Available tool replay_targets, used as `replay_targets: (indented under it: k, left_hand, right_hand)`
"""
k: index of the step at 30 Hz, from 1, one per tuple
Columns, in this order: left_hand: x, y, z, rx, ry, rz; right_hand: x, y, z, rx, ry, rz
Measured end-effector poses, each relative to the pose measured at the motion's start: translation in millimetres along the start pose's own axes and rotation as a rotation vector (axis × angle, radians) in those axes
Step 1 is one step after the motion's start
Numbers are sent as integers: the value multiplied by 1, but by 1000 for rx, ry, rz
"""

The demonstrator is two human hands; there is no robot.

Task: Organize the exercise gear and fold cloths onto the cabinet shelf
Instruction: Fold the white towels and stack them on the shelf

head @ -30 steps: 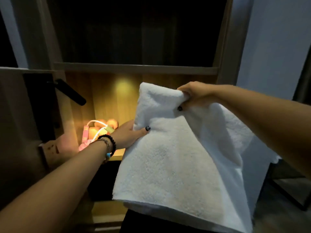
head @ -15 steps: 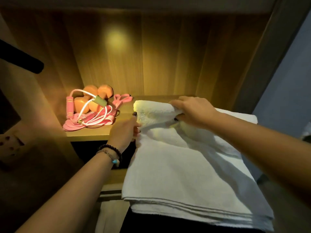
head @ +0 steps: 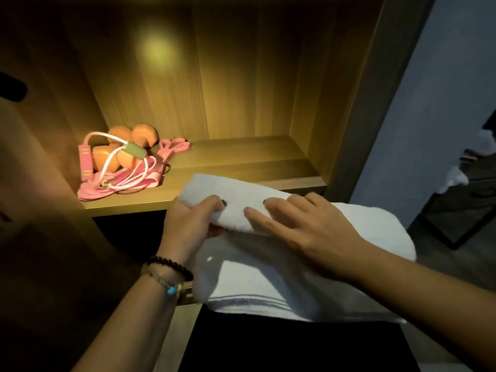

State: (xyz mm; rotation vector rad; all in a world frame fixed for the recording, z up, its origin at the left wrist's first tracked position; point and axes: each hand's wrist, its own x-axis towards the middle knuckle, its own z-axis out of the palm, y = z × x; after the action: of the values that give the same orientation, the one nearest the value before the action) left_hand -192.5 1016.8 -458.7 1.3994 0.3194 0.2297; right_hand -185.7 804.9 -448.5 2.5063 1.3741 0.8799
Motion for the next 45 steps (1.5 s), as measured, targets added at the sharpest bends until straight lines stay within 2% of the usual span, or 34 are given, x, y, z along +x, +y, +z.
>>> replay_targets:
  k: [4, 6, 9, 11, 16, 18, 19, 21, 24, 26, 28, 30, 33, 36, 40, 42, 43, 45]
  left_hand:
    - [-35, -19, -7, -106, 65, -40]
    - [-46, -27, -9, -116, 82, -90]
    - [-58, -34, -18, -120, 101, -152]
    - [-63, -39, -29, -93, 90, -186]
    - [-80, -45, -52, 87, -47, -299]
    - [-75, -35, -54, 128, -34, -262]
    - [-70, -28, -53, 199, 21, -206]
    - [-61, -11, -39, 454, 96, 16]
    - [-53, -10, -1, 958, -28, 371]
    - [-45, -24, 20, 1343, -119, 431]
    - [-40, -40, 27, 1489, -150, 370]
    - [-38, -54, 23, 1437, -149, 330]
    - [-43, -73, 12, 1401, -88, 347]
    - [-52, -83, 11, 1390, -4, 326]
    - [-51, -84, 13, 1381, 23, 310]
    - [-51, -85, 13, 1362, 26, 315]
    - [-52, -87, 13, 1354, 31, 322]
    - [-57, -91, 12, 1341, 43, 347]
  right_hand:
    - [-53, -3, 1, 87, -353, 279]
    - [-66, -2, -7, 116, -363, 317]
    - [-70, -10, -20, 69, -236, 320]
    - [-75, -22, -24, 45, -210, 294]
    - [-106, -46, -15, 49, -288, 199]
    - [-109, -49, -13, 105, -320, 236]
    - [-109, -49, -13, 133, -349, 248]
    - [-107, -52, -14, 209, -404, 255]
    - [-108, -50, -17, 481, -478, 387]
    - [-102, -36, -20, 676, -394, 503]
    - [-90, -18, -20, 789, -272, 650]
    - [-83, -7, -10, 660, -278, 661]
    - [-86, -10, 15, 505, -508, 606]
    - [-87, -6, 30, 494, -545, 597]
    - [-58, 19, 45, 520, -628, 538]
    - [-29, 36, 54, 641, -677, 491]
    - [-14, 45, 58, 793, -739, 491]
    - [8, 65, 72, 1101, -958, 491]
